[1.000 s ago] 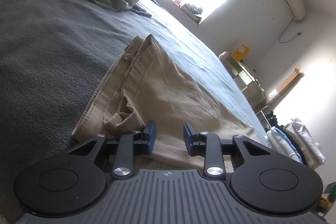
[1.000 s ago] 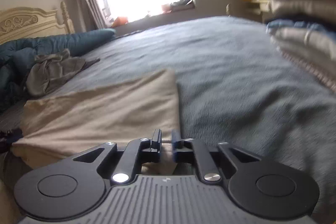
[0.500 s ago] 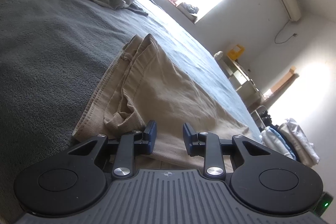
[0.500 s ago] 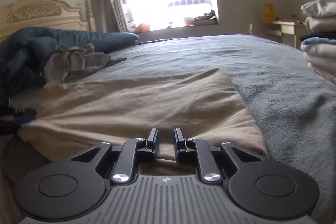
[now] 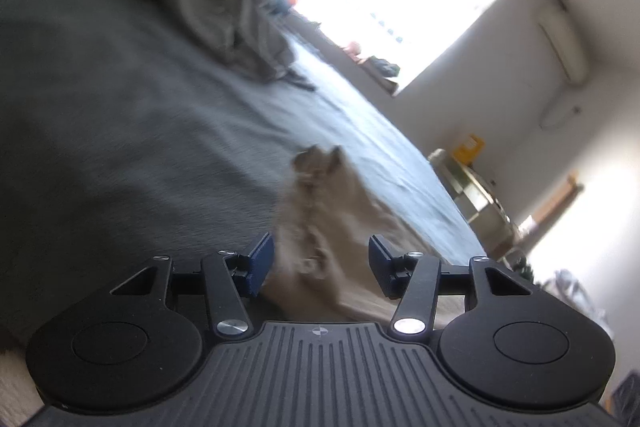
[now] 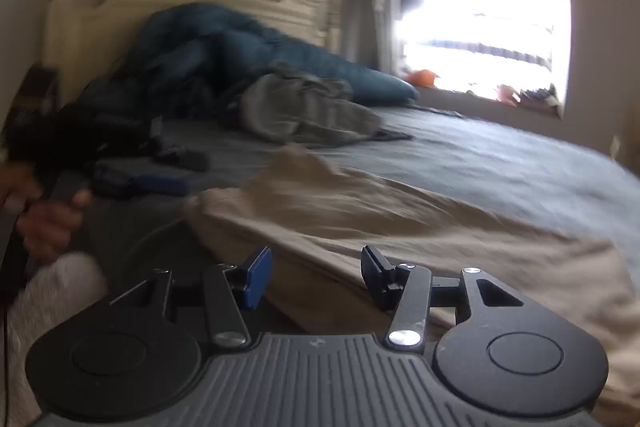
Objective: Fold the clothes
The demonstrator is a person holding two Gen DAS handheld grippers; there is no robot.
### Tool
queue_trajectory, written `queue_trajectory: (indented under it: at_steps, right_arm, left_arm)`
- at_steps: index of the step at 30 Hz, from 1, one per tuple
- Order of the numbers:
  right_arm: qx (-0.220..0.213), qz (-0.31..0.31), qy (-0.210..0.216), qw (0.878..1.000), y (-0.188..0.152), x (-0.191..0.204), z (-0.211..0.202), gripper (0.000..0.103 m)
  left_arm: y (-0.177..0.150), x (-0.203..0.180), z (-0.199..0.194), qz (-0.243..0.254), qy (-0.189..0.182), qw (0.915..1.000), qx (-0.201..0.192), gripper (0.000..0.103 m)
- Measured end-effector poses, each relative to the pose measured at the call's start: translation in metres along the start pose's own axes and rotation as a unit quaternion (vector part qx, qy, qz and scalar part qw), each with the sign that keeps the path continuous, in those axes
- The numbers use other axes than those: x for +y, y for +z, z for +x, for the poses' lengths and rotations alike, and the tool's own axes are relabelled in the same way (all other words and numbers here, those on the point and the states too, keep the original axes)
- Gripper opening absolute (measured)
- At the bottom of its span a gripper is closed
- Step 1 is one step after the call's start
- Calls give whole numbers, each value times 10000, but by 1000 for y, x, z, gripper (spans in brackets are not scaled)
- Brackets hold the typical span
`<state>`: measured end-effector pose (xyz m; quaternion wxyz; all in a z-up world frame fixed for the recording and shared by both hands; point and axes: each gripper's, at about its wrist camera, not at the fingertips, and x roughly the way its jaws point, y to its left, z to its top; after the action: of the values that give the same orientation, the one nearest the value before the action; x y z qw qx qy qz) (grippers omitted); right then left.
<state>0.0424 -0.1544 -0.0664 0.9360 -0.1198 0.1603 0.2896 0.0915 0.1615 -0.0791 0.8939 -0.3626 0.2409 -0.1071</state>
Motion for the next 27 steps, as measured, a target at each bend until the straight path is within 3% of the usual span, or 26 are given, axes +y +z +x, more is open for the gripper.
queue_trajectory:
  at_steps: [1, 9, 17, 19, 22, 24, 27]
  right_arm:
    - [-15, -248, 3, 9997, 2, 11, 4, 59]
    - [166, -1596, -203, 9868, -2, 59, 29, 66]
    - [125, -1998, -386, 9790, -2, 76, 40, 66]
    - [149, -1404, -315, 9895, 4, 57, 30, 66]
    - [86, 197, -470, 9987, 5, -3, 1, 66]
    - [-23, 1431, -729, 9870, -3, -54, -27, 66]
    - [-199, 3044, -1340, 9429, -24, -127, -71, 68]
  left_arm:
    - [2, 6, 2, -173, -45, 9998, 69, 55]
    - [21, 36, 29, -942, -424, 9931, 554, 60]
    - [35, 40, 48, -1096, -583, 9886, 856, 62]
    - [36, 34, 39, -948, -480, 9923, 637, 62]
    - [32, 9, 13, -133, -203, 9997, 17, 62]
    - [25, -15, 2, 470, -250, 9983, -249, 62]
    - [8, -59, 0, 1359, -634, 9881, -330, 63]
